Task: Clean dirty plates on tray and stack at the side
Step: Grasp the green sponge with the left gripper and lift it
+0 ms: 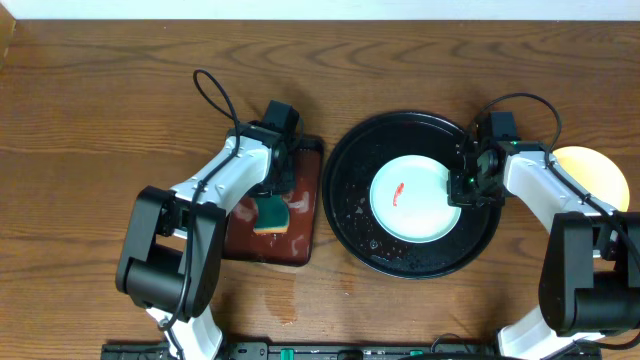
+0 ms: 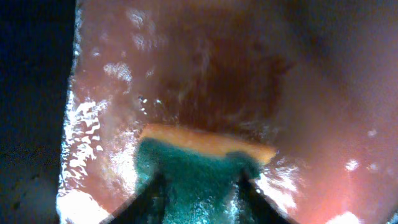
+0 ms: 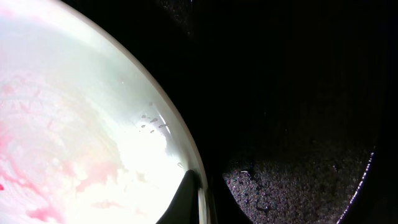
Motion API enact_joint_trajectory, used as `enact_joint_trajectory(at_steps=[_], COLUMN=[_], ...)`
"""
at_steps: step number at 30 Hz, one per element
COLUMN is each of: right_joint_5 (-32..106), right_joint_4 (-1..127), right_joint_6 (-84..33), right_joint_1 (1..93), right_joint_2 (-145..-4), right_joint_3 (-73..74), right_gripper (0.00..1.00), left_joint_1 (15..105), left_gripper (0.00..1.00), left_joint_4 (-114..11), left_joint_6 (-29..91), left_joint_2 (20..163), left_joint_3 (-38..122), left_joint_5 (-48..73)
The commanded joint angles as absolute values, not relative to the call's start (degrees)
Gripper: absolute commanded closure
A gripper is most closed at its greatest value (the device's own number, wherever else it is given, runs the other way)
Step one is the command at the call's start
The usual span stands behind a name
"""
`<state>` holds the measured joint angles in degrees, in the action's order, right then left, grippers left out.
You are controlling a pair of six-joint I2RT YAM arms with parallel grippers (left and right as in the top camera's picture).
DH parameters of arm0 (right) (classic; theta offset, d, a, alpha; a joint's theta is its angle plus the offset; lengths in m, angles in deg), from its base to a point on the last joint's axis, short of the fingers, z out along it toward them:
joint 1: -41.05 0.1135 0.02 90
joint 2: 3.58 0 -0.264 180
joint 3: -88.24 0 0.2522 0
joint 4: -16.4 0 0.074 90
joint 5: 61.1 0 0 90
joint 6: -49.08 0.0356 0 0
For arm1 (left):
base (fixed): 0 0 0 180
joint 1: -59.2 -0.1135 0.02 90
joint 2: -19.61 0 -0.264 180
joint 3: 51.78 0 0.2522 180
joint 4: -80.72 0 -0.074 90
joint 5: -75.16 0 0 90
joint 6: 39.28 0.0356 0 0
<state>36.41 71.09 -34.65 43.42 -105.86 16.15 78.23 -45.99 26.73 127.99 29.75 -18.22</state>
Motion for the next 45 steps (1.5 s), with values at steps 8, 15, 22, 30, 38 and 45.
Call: enact_joint_trajectory(at_steps=[8, 15, 22, 30, 38, 45], right_joint_5=[38.2, 38.2, 38.2, 38.2, 38.2, 38.2], right_joint_4=[72.0, 72.3, 72.4, 72.4, 72.3, 72.4], right_joint_6=[-34.6, -34.6, -34.6, -34.6, -34.6, -34.6], right_joint_1=[43.7, 43.7, 43.7, 43.7, 43.7, 43.7], right_joint_2=[-109.1, -109.1, -109.1, -109.1, -109.1, -109.1], right_joint_3=[18.1, 18.1, 18.1, 18.1, 18.1, 18.1], right_gripper=[0.99, 0.99, 0.99, 0.99, 0.99, 0.99], left_joint_1=[78.2, 78.2, 78.2, 78.3, 78.3, 78.3], left_gripper=[0.92, 0.45, 0.44, 0.53, 0.92, 0.88], left_joint_4=[-42.9, -33.2, -25.4, -38.9, -45.6, -39.5], left_joint_6=[29.3, 29.0, 25.4, 24.7, 24.7, 25.2], left_joint_2=[130.0, 123.4, 121.5, 121.5, 121.4, 121.3], left_joint_3=[32.2, 36.1, 33.7, 19.8, 14.3, 21.0], left_joint_5=[-16.6, -15.5, -11.2, -6.4, -6.5, -6.5])
